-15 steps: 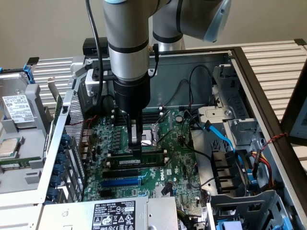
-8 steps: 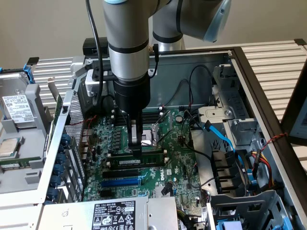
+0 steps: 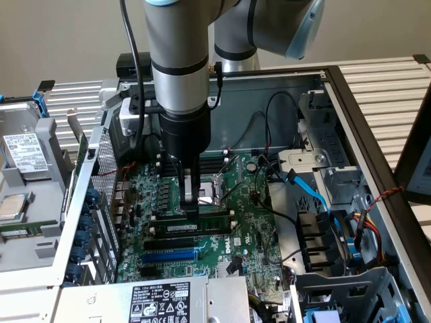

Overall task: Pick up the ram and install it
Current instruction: 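Press down the ram until it locks into place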

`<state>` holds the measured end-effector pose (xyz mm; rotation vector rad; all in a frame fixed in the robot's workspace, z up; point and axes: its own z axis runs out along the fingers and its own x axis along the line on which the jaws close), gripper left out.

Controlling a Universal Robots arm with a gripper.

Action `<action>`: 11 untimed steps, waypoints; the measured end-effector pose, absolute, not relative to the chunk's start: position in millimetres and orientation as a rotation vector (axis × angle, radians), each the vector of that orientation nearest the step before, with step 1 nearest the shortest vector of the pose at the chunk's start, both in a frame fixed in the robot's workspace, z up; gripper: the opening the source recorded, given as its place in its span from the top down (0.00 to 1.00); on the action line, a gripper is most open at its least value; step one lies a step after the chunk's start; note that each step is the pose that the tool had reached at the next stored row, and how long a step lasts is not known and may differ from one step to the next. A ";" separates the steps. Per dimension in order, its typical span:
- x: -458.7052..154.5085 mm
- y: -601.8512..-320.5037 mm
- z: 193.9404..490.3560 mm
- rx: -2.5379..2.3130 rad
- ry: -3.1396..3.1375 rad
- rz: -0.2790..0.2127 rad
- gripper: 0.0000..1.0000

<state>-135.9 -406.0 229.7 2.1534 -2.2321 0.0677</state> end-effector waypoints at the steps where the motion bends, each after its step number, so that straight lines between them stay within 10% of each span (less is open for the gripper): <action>1: -136.0 -406.1 229.7 2.153 -2.232 0.068 0.90; 11: -136.4 -406.6 229.6 2.154 -2.233 0.069 0.90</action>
